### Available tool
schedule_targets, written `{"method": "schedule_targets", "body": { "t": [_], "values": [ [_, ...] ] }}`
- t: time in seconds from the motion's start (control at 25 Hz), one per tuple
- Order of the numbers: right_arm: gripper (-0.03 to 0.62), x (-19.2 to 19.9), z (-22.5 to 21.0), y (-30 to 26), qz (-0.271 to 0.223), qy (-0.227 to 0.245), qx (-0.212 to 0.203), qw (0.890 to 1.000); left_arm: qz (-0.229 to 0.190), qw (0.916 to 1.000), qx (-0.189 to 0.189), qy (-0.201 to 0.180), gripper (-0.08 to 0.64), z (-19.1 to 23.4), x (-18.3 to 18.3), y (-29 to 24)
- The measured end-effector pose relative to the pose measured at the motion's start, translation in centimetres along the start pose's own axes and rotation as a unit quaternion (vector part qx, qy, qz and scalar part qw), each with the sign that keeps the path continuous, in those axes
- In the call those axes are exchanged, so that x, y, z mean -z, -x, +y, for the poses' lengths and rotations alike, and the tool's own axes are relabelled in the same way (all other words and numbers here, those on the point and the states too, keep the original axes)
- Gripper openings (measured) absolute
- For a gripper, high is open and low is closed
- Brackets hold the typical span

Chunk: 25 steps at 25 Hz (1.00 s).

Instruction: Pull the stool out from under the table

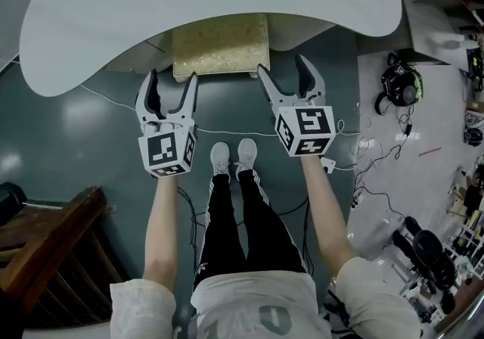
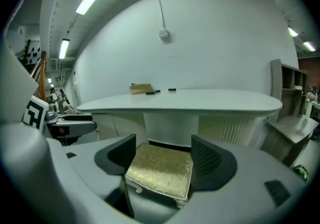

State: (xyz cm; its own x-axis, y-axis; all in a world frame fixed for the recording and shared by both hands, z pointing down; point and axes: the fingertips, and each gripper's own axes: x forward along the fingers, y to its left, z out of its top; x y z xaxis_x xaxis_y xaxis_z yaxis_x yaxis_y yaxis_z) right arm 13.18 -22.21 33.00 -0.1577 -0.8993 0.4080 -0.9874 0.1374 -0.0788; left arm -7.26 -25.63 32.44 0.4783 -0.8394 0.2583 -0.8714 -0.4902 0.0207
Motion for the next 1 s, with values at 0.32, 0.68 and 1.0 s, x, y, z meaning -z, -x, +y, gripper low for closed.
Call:
{"method": "schedule_targets", "body": {
  "t": [0.32,0.68,1.0],
  "values": [
    [0.337,13.6,-2.7,-8.9,0.059,0.022,0.014,0.998,0.051,0.9986,-0.012,0.005,0.327,3.3,16.2,-4.9],
    [0.337,27.8,-5.0,-15.4,0.157,0.053,0.018,0.986,0.156,0.9872,-0.027,0.019,0.328,7.8,32.3,-8.9],
    [0.337,36.0,-7.5,-18.0,0.217,0.054,0.034,0.974,0.223,0.9745,-0.018,0.0,0.328,8.9,40.2,-11.6]
  ]
}}
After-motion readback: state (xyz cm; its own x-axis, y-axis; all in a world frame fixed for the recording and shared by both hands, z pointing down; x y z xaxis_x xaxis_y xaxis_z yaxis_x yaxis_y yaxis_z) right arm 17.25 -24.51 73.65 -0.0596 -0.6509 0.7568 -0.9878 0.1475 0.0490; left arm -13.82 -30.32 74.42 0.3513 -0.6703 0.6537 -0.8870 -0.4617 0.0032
